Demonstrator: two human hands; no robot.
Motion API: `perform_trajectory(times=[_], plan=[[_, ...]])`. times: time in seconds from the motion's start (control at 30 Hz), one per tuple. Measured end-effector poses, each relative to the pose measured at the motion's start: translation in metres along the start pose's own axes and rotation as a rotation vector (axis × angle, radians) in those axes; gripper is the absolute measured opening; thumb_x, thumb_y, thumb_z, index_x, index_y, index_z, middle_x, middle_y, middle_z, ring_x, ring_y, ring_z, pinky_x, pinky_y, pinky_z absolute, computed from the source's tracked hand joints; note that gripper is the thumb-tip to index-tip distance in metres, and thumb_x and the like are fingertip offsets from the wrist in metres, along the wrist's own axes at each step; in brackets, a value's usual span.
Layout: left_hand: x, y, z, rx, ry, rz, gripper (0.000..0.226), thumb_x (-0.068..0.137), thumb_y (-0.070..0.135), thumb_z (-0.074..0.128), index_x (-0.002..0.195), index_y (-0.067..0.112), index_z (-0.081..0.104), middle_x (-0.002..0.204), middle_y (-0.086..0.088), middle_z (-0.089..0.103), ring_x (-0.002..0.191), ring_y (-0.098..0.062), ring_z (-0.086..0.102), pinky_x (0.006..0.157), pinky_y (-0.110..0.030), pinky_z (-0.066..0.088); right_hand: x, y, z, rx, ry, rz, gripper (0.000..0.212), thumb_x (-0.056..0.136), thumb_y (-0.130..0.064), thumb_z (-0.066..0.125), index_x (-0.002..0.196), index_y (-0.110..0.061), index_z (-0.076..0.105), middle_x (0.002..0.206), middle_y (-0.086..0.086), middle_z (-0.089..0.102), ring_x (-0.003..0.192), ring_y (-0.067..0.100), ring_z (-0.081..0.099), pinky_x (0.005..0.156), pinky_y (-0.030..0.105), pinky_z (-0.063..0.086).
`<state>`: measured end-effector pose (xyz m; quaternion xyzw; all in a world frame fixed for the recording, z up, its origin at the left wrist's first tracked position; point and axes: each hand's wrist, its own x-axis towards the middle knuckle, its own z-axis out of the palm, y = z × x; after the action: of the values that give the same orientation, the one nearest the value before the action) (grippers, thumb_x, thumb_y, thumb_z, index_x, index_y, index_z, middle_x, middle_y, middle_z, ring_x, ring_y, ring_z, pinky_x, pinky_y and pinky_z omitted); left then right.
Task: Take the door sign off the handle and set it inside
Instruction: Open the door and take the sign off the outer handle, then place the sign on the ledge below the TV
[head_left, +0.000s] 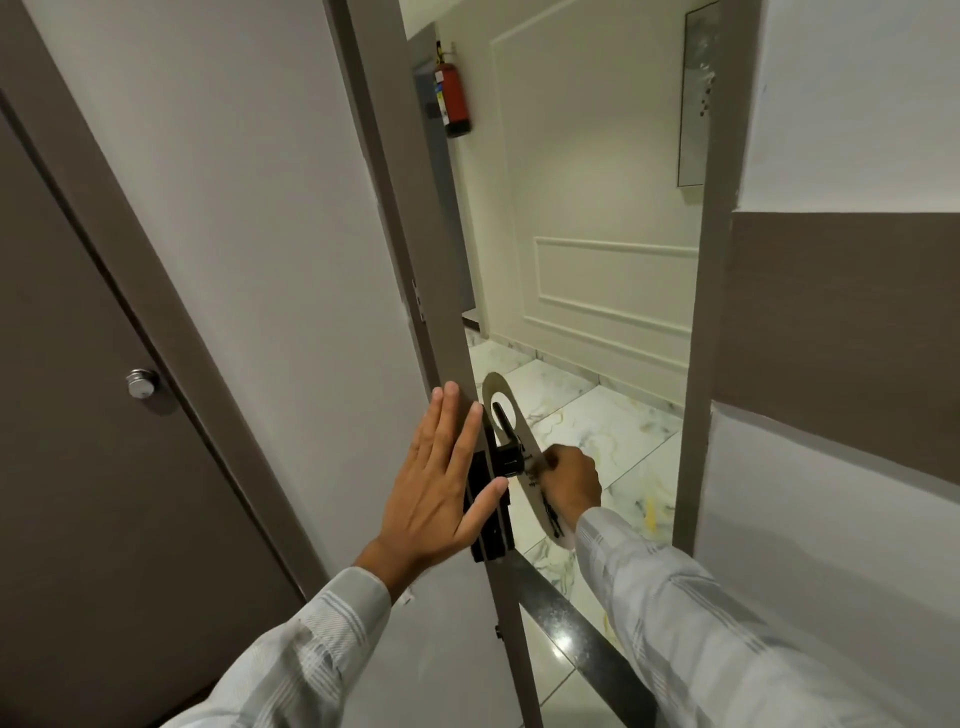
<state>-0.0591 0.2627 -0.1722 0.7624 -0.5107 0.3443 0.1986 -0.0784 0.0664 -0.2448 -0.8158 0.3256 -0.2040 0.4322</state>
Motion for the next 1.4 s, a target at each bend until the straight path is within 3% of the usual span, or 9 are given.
perform_trajectory(times=[0.23, 0.4, 0.5, 0.63, 0.83, 0.97, 1.1, 1.23, 1.4], plan=[[-0.008, 0.014, 0.009, -0.166, 0.016, -0.062, 0.075, 0.098, 0.057, 0.032, 0.156, 0.019, 0.005, 0.166, -0.004, -0.018, 0.154, -0.030, -0.010, 0.126, -0.033, -0.004, -0.022, 0.018, -0.012, -0.037, 0.202, -0.094, 0.018, 0.088, -0.012, 0.067, 0.074, -0.020, 0.058, 0.074, -0.009, 0.055, 0.063, 0.010, 0.053, 0.054, 0.021, 0.037], [-0.005, 0.027, 0.017, -0.323, 0.076, -0.027, 0.081, 0.095, 0.055, 0.041, 0.156, 0.025, -0.003, 0.165, -0.004, -0.021, 0.154, -0.033, -0.010, 0.126, -0.041, -0.003, -0.065, 0.050, -0.042, -0.102, 0.348, -0.107, 0.026, 0.089, -0.012, 0.069, 0.073, -0.021, 0.050, 0.085, -0.002, 0.058, 0.073, 0.015, 0.059, 0.061, 0.024, 0.051], [-0.016, 0.054, 0.031, -0.400, 0.102, 0.092, 0.073, 0.098, 0.043, 0.046, 0.156, 0.017, 0.009, 0.166, -0.013, 0.006, 0.154, -0.033, 0.007, 0.126, -0.047, 0.009, -0.103, 0.071, -0.058, -0.168, 0.441, -0.100, 0.023, 0.087, -0.012, 0.074, 0.079, -0.012, 0.052, 0.091, 0.003, 0.061, 0.089, 0.015, 0.060, 0.068, 0.034, 0.062], [-0.047, 0.134, 0.057, -0.731, -0.208, -0.273, 0.034, 0.100, 0.044, 0.041, 0.124, 0.033, 0.062, 0.124, 0.007, 0.069, 0.125, -0.013, 0.056, 0.101, -0.034, 0.045, -0.172, 0.106, -0.083, -0.384, 0.527, -0.097, 0.023, 0.074, -0.006, 0.083, 0.078, -0.007, 0.060, 0.086, 0.009, 0.064, 0.080, 0.026, 0.068, 0.053, 0.036, 0.061], [-0.065, 0.257, 0.088, -1.136, -0.846, -0.532, 0.021, 0.091, 0.027, 0.066, 0.072, 0.026, 0.074, 0.075, 0.009, 0.073, 0.079, -0.018, 0.069, 0.071, -0.027, 0.052, -0.297, 0.168, -0.138, -0.678, 0.533, 0.009, 0.035, 0.050, -0.002, 0.095, 0.069, -0.007, 0.067, 0.070, 0.008, 0.065, 0.058, 0.025, 0.066, 0.039, 0.026, 0.051], [-0.084, 0.355, 0.085, -1.197, -1.022, -0.361, 0.023, 0.091, 0.020, 0.065, 0.070, 0.026, 0.072, 0.074, 0.004, 0.073, 0.079, -0.020, 0.069, 0.070, -0.026, 0.050, -0.396, 0.222, -0.182, -0.435, 0.573, 0.381, 0.027, 0.083, -0.038, 0.078, 0.093, -0.014, 0.068, 0.095, 0.000, 0.064, 0.090, 0.022, 0.060, 0.072, 0.033, 0.053], [-0.103, 0.450, 0.072, -1.230, -1.167, -0.070, 0.018, 0.093, 0.019, 0.063, 0.077, 0.016, 0.072, 0.070, 0.004, 0.069, 0.070, -0.015, 0.064, 0.061, -0.014, 0.045, -0.491, 0.267, -0.231, -0.207, 0.813, 0.732, 0.045, 0.093, -0.038, 0.065, 0.133, -0.023, 0.052, 0.124, -0.009, 0.053, 0.114, 0.017, 0.049, 0.096, 0.042, 0.048], [-0.121, 0.550, 0.054, -1.273, -1.274, 0.069, 0.017, 0.095, 0.020, 0.061, 0.079, 0.021, 0.068, 0.077, 0.006, 0.072, 0.073, -0.011, 0.068, 0.061, -0.011, 0.046, -0.559, 0.304, -0.274, 0.142, 0.873, 0.873, 0.018, 0.092, -0.021, 0.069, 0.078, -0.012, 0.062, 0.079, -0.001, 0.070, 0.077, 0.021, 0.065, 0.085, 0.049, 0.057], [-0.178, 0.682, 0.031, -1.247, -1.463, 0.200, 0.013, 0.091, 0.013, 0.065, 0.103, 0.019, 0.065, 0.089, -0.004, 0.074, 0.081, -0.018, 0.071, 0.074, -0.023, 0.054, -0.643, 0.360, -0.327, 0.473, 1.200, 0.934, 0.012, 0.090, -0.013, 0.071, 0.095, -0.003, 0.066, 0.088, 0.011, 0.076, 0.078, 0.028, 0.071, 0.061, 0.036, 0.059]])
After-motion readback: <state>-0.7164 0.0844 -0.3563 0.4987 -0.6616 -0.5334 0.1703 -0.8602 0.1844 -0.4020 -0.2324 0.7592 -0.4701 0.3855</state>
